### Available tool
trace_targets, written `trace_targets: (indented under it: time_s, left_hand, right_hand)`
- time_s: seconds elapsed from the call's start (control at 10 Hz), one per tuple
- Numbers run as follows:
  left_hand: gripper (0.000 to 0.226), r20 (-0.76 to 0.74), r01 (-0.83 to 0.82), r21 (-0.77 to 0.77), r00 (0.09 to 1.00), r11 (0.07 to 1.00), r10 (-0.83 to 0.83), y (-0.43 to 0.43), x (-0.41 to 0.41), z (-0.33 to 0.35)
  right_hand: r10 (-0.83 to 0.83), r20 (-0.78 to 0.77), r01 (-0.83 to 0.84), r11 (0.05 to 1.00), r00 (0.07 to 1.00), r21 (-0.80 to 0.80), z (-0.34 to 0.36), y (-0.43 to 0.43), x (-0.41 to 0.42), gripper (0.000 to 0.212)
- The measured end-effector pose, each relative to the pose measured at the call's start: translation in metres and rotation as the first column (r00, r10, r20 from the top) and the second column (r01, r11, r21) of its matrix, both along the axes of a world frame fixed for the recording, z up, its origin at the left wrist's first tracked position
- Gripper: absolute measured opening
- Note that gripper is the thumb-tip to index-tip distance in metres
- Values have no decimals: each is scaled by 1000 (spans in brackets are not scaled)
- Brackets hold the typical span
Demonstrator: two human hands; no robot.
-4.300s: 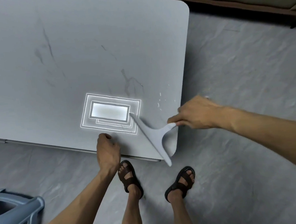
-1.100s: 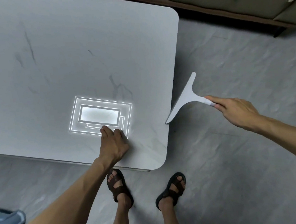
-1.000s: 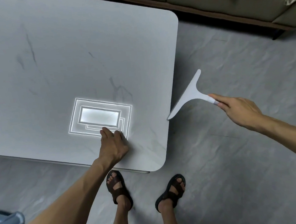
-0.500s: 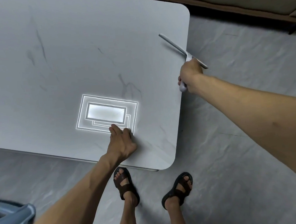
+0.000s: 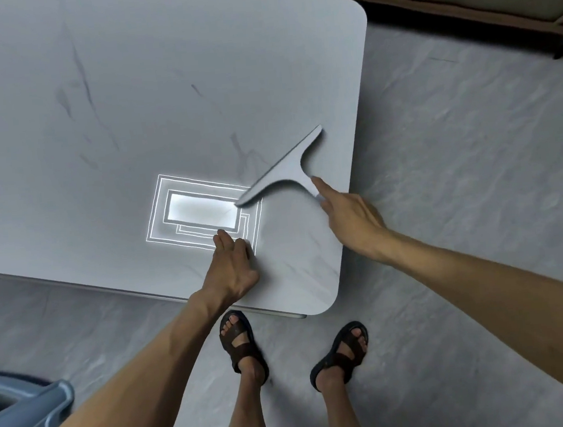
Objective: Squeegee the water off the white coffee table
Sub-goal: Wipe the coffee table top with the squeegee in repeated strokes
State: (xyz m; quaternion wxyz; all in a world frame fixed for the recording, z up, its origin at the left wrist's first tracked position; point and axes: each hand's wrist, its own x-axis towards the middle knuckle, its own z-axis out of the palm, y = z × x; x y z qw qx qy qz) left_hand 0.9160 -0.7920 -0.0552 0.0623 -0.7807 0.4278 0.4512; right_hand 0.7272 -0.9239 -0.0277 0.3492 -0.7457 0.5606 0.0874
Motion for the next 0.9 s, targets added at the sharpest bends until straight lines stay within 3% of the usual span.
trace_targets:
  time_s: [0.1, 0.2, 0.4, 0.5, 0.6, 0.7, 0.8, 0.9]
  left_hand:
    - [78, 7, 6, -5, 1000, 1000, -6, 0, -2, 3]
    - [77, 16, -2, -4, 1000, 1000, 2, -1, -5, 5]
    - [61, 57, -16, -54, 998, 998, 19, 3, -4, 2]
    - [26, 66, 23, -148, 998, 989, -13, 14, -1, -3]
    - [14, 87, -25, -201, 995, 979, 43, 22, 2, 1]
    - [9, 172, -64, -229, 980, 971, 105, 35, 10, 5]
    - [8, 210, -96, -243, 966, 965, 149, 43, 17, 6]
    - [4, 215, -237, -275, 929, 932, 300, 53, 30, 7]
  right_hand:
    - [172, -97, -180, 980, 980, -85, 2, -2, -56, 57]
    - [198, -160, -215, 972, 967, -99, 8, -1, -94, 49]
    - [60, -291, -100, 987, 955, -124, 32, -23, -163, 41]
    - [64, -257, -110, 979, 964, -169, 42, -25, -158, 41]
    - [134, -186, -166, 971, 973, -169, 45, -18, -128, 43]
    - [398, -139, -414, 903, 907, -116, 38, 9, -74, 47]
    - [553, -106, -562, 824, 826, -77, 28, 32, -41, 56]
    - [673, -51, -674, 736, 738, -54, 12, 53, 8, 65]
